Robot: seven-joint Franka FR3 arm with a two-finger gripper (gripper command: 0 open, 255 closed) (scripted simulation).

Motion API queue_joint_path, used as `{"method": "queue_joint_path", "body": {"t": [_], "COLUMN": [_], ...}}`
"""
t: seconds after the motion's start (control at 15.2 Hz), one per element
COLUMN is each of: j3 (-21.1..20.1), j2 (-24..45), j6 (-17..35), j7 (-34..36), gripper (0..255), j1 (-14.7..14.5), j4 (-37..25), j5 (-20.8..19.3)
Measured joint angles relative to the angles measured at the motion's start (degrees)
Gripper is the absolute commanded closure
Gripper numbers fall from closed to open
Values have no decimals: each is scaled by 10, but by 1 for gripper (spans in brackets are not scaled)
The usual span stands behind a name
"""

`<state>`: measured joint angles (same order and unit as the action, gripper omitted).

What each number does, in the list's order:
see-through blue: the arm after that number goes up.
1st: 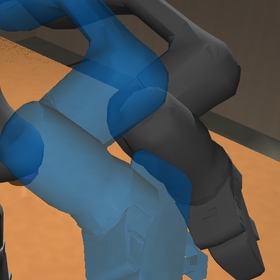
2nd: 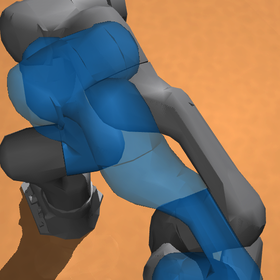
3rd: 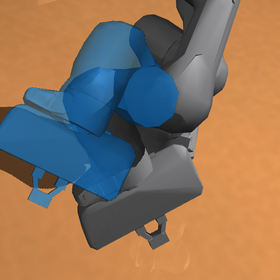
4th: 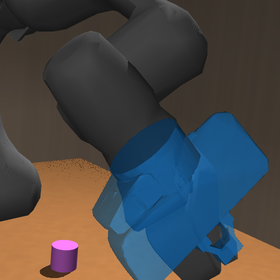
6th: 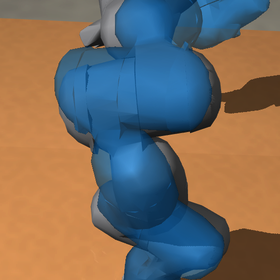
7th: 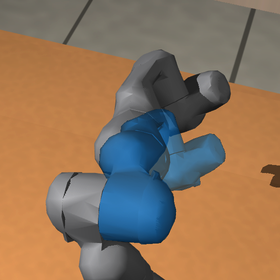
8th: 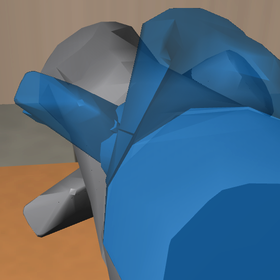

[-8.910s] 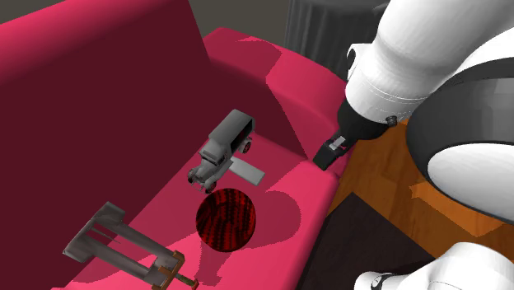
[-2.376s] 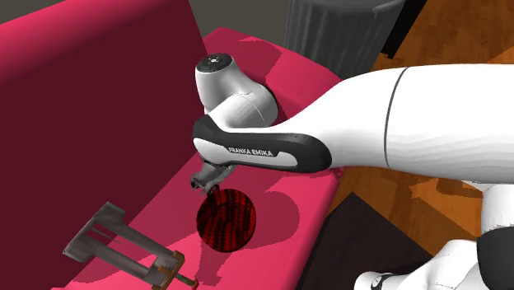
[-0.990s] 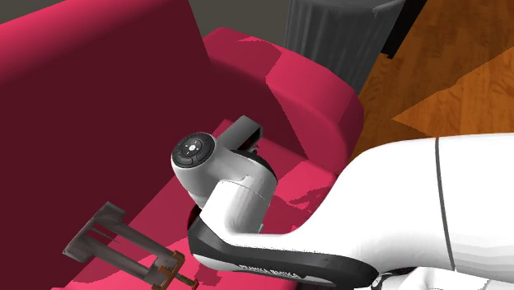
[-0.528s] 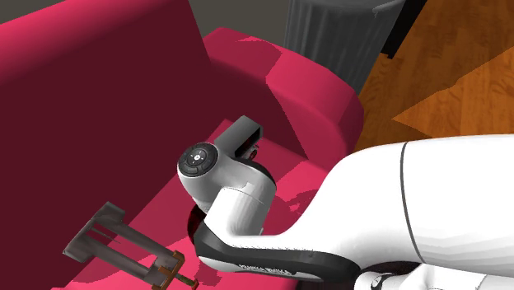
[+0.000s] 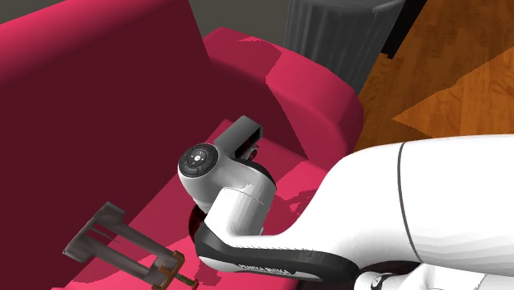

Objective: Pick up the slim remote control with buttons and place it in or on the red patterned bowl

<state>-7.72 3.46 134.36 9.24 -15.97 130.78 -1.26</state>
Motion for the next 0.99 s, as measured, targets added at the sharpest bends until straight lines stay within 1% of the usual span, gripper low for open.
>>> {"method": "queue_joint_path", "body": {"t": [0.26, 0.59, 0.99], "j3": [0, 0, 0], "j2": [0, -38, -44], "j6": [0, -61, -71], "j7": [0, -7, -6], "gripper": [0, 0, 0], "j1": [0, 1, 0], "j4": [0, -24, -29], "j5": [0, 8, 9]}}
